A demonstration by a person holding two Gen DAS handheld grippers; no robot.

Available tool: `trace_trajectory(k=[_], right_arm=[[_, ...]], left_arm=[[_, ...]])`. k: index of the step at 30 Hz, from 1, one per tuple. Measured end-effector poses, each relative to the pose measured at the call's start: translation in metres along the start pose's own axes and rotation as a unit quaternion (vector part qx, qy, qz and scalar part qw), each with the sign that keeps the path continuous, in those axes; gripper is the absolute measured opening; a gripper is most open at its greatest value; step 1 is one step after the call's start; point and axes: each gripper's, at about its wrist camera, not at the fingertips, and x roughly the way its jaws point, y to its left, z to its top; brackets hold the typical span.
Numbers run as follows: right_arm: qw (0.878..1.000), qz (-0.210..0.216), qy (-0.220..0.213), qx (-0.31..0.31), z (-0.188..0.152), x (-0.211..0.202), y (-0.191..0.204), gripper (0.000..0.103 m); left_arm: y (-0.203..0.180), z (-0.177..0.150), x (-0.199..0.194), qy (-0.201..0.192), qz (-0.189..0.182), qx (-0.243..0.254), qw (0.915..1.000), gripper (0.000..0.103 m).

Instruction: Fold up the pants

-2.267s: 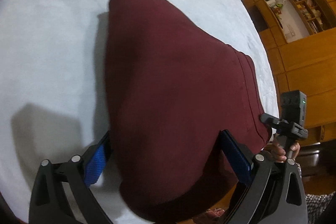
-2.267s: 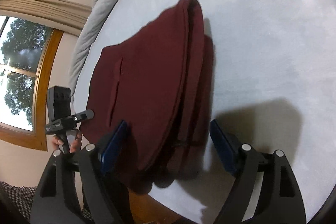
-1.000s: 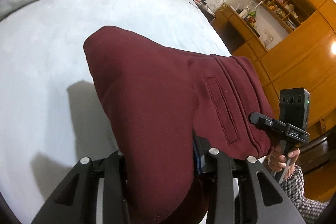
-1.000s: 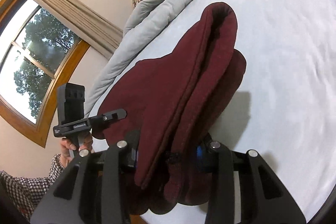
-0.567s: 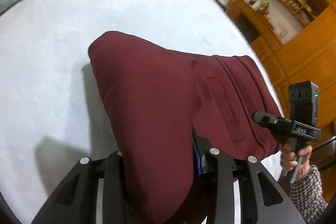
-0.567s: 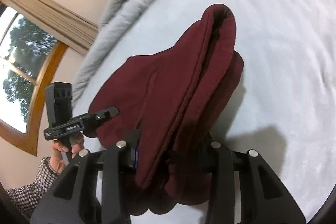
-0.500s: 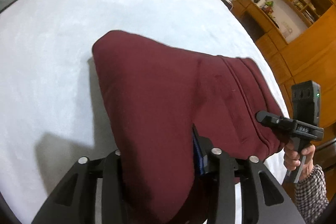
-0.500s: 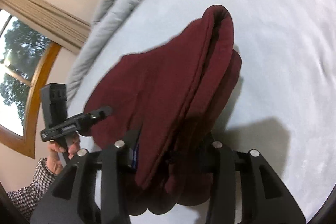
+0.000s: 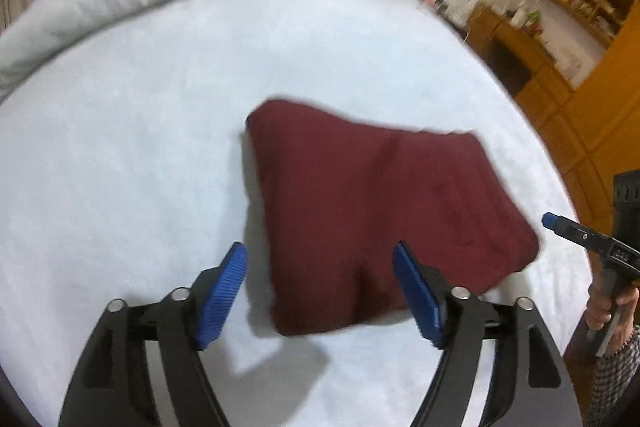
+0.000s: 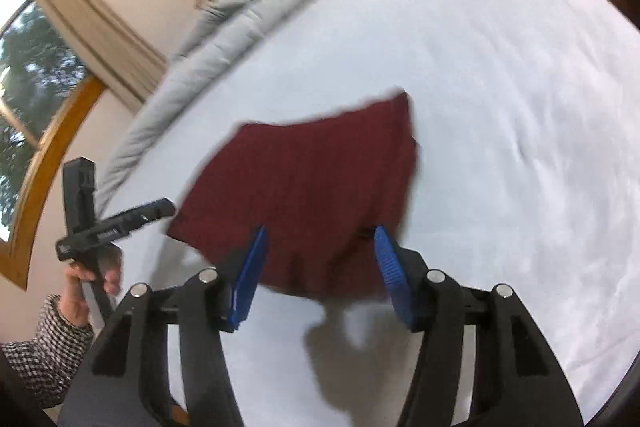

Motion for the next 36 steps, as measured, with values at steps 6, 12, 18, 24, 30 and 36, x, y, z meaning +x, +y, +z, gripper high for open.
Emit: trace_trajectory(k=[6, 12, 18, 24, 30, 36], right_arm=[[1.0, -0.011, 0.012, -0.023, -0.01, 0.02, 0.028, 0.055], [0.999, -0.032, 0.03, -0.001, -0.031, 0.041, 0.016, 0.047], [0.999, -0.03, 0.035, 0.0, -0.04, 0.048, 0.01, 0.046], [1.0, -0.018, 0.002, 0.003, -0.039, 0.023, 0.023, 0.047], [0.999, -0.033, 0.025, 0.017, -0.046, 0.036, 0.018, 0.046], [0.999, -0.026, 0.017, 0.035, -0.049, 0.025, 0.022, 0.06]], left_arm=[[-0.027, -0.007, -0.006, 0.005, 0.006, 0.005, 1.0, 0.081], [-0.027, -0.018, 0.016, 0.03, 0.028, 0.019, 0.999, 0.081], [-0.011, -0.027, 0.04, 0.065, 0.021, 0.003, 0.9977, 0.082], [-0.019, -0.031, 0.01, 0.025, 0.018, -0.006, 0.9995, 0.08], [-0.031, -0.034, 0.018, 0.032, 0.038, 0.016, 0.9986, 0.08], [-0.036, -0.04, 0.009, 0.04, 0.046, 0.024, 0.9978, 0.082]])
